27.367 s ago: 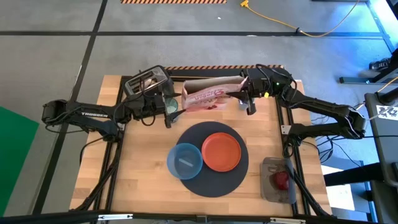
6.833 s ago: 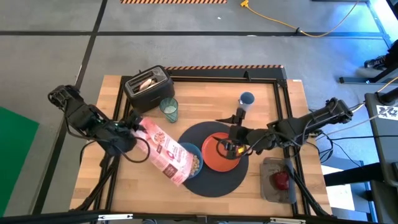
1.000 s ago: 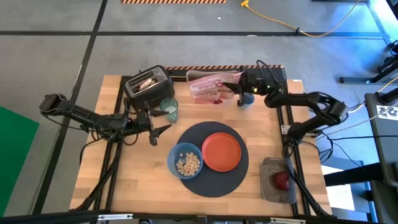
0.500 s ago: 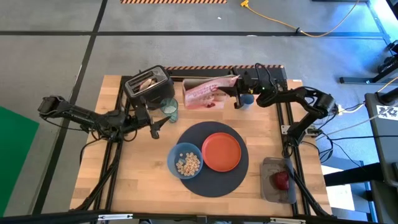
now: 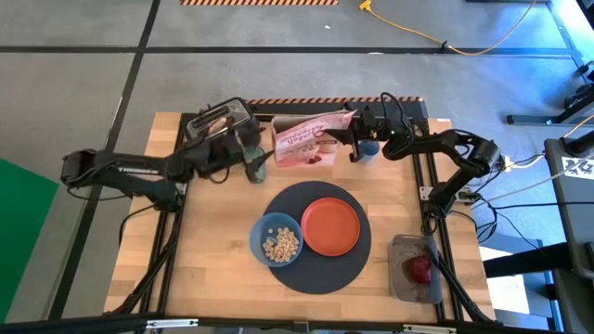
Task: Arrange a breakfast setting
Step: Pour the cereal from the cereal box into the bowl
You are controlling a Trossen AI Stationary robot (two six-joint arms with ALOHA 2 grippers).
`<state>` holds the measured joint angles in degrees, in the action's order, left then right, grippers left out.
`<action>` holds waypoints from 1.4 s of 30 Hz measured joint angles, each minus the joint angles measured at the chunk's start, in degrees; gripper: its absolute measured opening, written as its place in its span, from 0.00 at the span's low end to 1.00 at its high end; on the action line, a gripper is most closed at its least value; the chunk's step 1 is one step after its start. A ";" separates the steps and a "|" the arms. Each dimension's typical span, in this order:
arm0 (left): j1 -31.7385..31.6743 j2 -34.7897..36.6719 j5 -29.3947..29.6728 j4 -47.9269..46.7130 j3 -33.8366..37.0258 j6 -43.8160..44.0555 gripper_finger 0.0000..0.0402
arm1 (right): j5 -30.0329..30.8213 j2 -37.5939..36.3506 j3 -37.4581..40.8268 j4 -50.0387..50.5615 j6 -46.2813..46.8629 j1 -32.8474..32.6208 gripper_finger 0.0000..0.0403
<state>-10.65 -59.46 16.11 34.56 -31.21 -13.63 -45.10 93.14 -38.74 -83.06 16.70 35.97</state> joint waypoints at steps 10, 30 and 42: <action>-9.19 -10.94 -14.59 -2.15 -9.19 5.94 0.88 | -2.07 -0.02 0.00 0.92 -3.70 0.07 0.00; -10.75 -17.14 -14.66 -4.93 -12.85 7.34 0.30 | -2.94 -0.02 0.00 8.69 -7.59 0.09 0.13; -13.49 -18.54 -13.65 -4.21 -12.85 9.00 0.23 | 2.09 -6.01 0.00 8.32 0.16 6.25 0.73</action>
<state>-24.14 -77.99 2.46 30.35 -44.05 -4.62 -43.01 87.13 -38.74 -74.74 16.86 42.21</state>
